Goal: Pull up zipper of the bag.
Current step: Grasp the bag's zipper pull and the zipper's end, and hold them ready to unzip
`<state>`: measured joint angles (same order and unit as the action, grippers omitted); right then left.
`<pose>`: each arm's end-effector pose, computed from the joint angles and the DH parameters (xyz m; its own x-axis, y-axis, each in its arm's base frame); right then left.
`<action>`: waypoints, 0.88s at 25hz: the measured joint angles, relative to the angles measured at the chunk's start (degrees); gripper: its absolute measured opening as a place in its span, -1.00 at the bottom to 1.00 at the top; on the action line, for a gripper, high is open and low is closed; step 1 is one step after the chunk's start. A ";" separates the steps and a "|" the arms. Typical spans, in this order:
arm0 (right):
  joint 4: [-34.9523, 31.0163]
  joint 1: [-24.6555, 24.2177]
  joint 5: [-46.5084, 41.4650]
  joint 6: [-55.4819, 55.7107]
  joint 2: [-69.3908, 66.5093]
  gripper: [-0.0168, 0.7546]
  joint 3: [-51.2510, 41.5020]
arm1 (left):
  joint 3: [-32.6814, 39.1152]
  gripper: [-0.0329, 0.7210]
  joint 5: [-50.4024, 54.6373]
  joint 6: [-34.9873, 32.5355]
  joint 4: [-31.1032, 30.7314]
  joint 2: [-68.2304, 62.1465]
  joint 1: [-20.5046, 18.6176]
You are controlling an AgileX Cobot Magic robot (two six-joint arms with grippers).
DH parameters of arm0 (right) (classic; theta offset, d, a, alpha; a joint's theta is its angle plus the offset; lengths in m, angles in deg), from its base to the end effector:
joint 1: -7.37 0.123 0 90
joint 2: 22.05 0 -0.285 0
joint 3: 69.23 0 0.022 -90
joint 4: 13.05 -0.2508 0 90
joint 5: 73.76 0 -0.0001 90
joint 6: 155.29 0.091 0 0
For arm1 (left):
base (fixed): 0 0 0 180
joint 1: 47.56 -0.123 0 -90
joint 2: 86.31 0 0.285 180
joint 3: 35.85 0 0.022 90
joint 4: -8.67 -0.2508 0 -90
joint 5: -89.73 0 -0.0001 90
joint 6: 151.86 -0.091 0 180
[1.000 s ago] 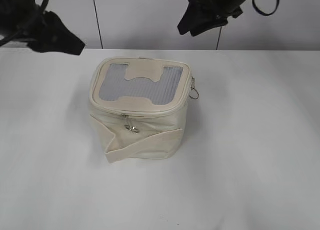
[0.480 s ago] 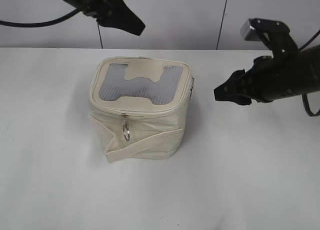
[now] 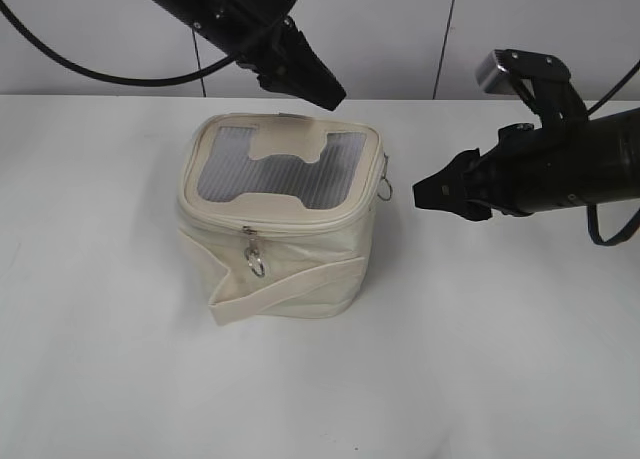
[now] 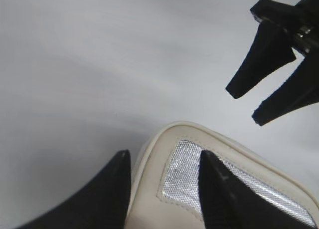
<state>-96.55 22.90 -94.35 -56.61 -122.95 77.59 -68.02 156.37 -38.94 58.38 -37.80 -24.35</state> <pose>0.2882 0.1132 0.1823 -0.7134 -0.1687 -0.6801 -0.4611 0.8439 0.2743 0.4037 -0.2425 0.2584 -0.2554 0.6294 -0.7339 0.9668 0.1625 -0.1970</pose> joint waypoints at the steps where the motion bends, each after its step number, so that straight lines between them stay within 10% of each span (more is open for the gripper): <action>1: -0.20 0.00 -0.36 -0.05 0.00 -0.11 0.00 | -0.08 -0.01 -0.43 0.00 -0.12 -0.14 0.06; 22: -1.13 0.00 -2.11 -0.39 -0.02 -0.11 0.00 | -1.28 -0.01 -0.30 0.84 0.91 -6.07 0.06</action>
<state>-97.67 22.90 -96.46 -57.01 -122.97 77.59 -69.30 156.07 -38.10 59.28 -43.88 -24.29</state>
